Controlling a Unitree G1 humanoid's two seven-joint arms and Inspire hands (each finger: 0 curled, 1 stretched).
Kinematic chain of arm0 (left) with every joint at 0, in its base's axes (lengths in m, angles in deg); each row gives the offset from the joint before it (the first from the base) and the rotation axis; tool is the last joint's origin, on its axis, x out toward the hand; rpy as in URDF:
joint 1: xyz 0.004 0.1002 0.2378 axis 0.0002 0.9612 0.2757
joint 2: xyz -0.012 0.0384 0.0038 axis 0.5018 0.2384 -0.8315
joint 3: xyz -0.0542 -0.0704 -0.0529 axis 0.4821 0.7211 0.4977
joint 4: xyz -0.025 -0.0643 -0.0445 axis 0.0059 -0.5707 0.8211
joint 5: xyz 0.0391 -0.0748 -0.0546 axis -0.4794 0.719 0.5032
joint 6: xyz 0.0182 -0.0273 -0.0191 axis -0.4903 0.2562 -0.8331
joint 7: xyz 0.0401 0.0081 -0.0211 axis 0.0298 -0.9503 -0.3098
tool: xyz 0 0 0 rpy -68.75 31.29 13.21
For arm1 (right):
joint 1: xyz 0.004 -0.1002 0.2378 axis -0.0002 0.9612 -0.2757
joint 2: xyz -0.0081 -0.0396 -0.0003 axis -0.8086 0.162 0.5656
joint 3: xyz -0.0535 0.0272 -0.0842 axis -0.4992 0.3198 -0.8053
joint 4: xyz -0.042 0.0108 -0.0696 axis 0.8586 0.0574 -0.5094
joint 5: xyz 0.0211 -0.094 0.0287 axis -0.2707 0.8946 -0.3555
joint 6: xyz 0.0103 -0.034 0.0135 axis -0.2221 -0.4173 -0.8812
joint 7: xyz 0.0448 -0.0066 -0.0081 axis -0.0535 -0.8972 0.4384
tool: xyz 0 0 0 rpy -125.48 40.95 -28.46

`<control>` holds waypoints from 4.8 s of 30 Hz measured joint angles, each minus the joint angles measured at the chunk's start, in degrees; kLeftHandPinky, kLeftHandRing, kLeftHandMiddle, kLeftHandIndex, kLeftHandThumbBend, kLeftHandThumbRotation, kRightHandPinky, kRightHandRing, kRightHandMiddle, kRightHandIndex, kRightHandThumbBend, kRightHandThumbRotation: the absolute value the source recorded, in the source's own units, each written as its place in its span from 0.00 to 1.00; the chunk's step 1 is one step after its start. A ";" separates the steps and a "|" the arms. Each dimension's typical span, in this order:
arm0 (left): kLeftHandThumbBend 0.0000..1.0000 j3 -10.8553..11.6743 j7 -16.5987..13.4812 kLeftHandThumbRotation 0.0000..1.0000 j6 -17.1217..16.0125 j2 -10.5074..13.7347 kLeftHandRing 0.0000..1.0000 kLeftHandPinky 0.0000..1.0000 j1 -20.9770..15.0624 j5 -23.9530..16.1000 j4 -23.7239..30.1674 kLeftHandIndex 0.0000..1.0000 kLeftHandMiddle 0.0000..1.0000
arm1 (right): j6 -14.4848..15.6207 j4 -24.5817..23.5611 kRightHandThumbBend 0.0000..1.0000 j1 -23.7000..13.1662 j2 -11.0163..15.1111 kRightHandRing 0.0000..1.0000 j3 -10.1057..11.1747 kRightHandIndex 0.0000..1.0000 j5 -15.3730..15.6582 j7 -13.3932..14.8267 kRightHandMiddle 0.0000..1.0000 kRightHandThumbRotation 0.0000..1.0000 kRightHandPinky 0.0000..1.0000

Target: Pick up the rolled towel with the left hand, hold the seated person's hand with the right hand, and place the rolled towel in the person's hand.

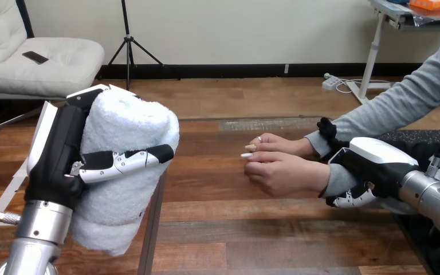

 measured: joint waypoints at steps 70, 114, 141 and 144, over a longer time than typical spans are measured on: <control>0.58 0.14 3.61 0.00 -10.52 -4.97 0.34 0.32 -29.54 2.82 -56.91 0.42 0.39 | 0.13 0.23 0.45 0.02 0.01 0.31 -0.04 0.37 0.13 -0.46 0.36 0.22 0.27; 0.57 -4.60 -22.59 0.00 -19.97 -7.68 0.43 0.39 -41.26 -15.04 -76.34 0.44 0.45 | -0.97 -0.21 0.44 0.01 0.03 0.30 0.09 0.37 -0.37 -1.53 0.36 0.19 0.26; 0.55 -6.46 -30.07 0.00 -25.07 -8.75 0.39 0.38 -45.85 -17.99 -76.98 0.44 0.43 | -2.37 -0.55 0.45 0.14 0.09 0.30 0.43 0.37 -1.33 -1.91 0.36 0.16 0.26; 0.55 -6.46 -30.49 0.00 -25.53 -8.75 0.39 0.38 -46.30 -17.98 -76.98 0.44 0.43 | -2.53 -0.55 0.44 0.18 0.09 0.29 0.47 0.36 -1.60 -1.91 0.35 0.15 0.26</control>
